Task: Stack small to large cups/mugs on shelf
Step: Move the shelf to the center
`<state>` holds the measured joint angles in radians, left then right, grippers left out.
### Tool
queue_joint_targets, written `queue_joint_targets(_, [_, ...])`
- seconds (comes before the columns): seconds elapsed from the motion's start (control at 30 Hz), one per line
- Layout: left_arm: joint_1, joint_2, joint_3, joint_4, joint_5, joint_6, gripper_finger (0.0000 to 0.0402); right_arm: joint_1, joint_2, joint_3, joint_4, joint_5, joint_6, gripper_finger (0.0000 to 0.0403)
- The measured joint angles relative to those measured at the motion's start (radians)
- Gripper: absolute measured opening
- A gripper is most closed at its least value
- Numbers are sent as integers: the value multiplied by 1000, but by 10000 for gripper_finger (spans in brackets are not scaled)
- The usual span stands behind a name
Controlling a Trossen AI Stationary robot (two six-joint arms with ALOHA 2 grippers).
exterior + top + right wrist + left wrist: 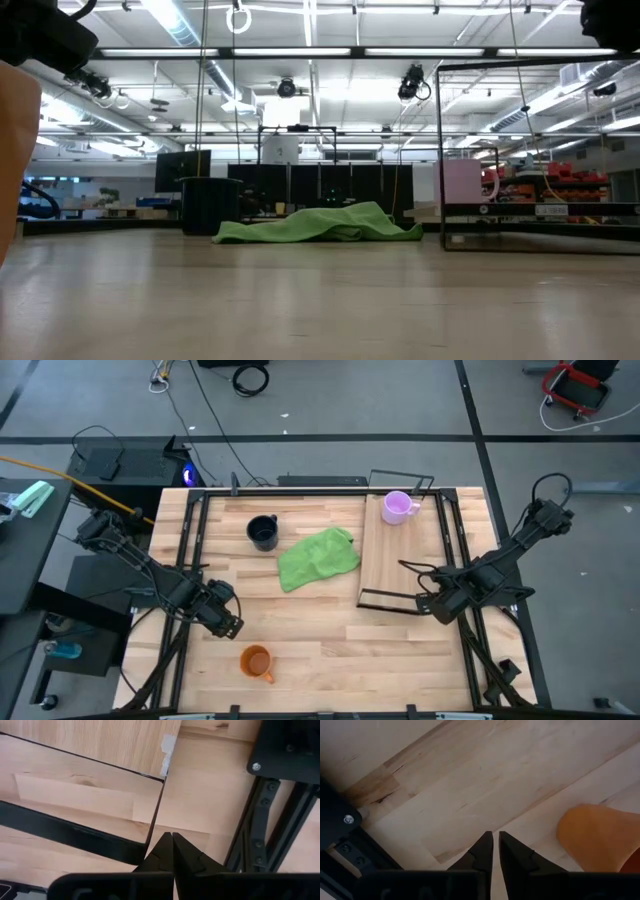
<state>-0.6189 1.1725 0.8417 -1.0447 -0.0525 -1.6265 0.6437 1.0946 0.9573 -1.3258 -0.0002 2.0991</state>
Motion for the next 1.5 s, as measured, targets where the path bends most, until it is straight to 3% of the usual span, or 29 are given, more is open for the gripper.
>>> queue_joint_targets(0.73, [0,0,0,1,-7,15,32,-85,45,5,78,29,-142,0])
queue_joint_targets(1.03, [0,0,0,2,-7,15,40,-26,44,168,76,15,-238,0])
queue_joint_targets(1.13, [0,0,0,3,-7,15,38,-18,44,263,69,70,-280,0])
queue_joint_targets(1.27, [0,0,0,5,-8,15,35,-46,43,390,-14,229,-349,1])
queue_joint_targets(1.4, [0,0,0,5,-24,16,39,-148,43,503,-138,403,-430,1])
queue_joint_targets(1.5, [0,0,0,4,-38,17,40,-286,43,567,-198,509,-550,1])
